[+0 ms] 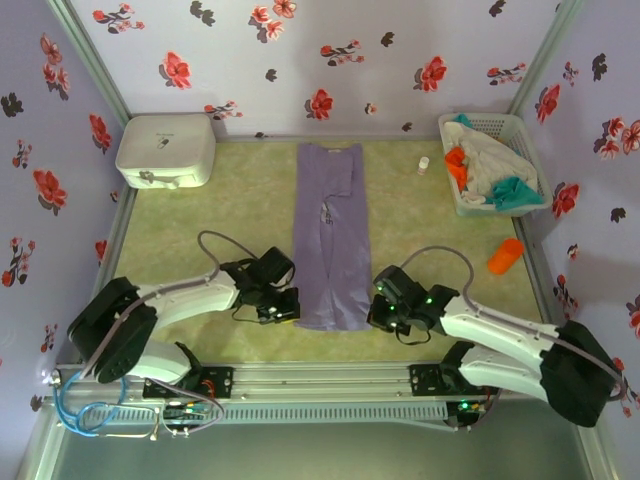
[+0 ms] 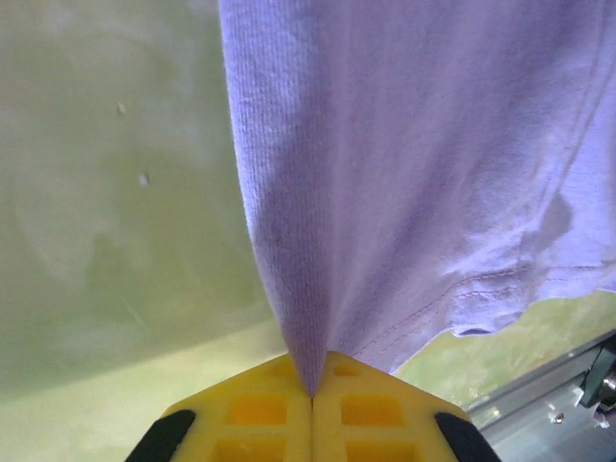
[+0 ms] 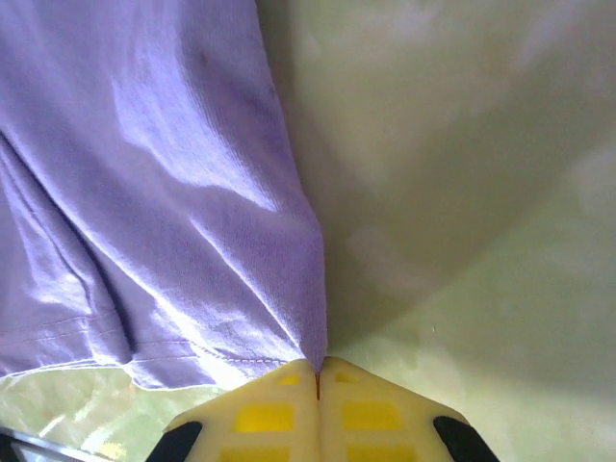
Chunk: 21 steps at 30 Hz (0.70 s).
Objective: Fold and stack the t-shirts
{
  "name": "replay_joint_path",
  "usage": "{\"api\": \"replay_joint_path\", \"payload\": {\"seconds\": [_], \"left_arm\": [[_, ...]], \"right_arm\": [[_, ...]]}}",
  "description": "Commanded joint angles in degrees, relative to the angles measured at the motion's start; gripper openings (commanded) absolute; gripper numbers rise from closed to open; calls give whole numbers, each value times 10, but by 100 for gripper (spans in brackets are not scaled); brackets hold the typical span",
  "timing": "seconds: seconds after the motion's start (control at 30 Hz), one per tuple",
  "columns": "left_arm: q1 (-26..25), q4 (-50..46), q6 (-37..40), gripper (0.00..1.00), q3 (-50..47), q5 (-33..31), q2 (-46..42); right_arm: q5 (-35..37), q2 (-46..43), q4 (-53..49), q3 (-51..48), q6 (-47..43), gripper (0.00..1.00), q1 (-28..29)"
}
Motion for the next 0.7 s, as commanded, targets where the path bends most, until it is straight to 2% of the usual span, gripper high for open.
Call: {"api": "replay_joint_path", "payload": {"seconds": [0.0, 0.13, 0.27, 0.53, 0.67], "left_arm": [[-21, -40, -37, 0, -7, -27, -38], [-24, -66, -47, 0, 0, -44, -72], [-19, -77, -36, 0, 27, -55, -75], [25, -110, 15, 0, 103, -52, -26], [50, -119, 43, 0, 138, -47, -7]], "right_arm": [[32, -47, -50, -1, 41, 0, 13], [51, -99, -92, 12, 51, 0, 13], [77, -106, -101, 42, 32, 0, 6], [36, -35, -71, 117, -39, 0, -80], [25, 8, -46, 144, -69, 0, -103]]}}
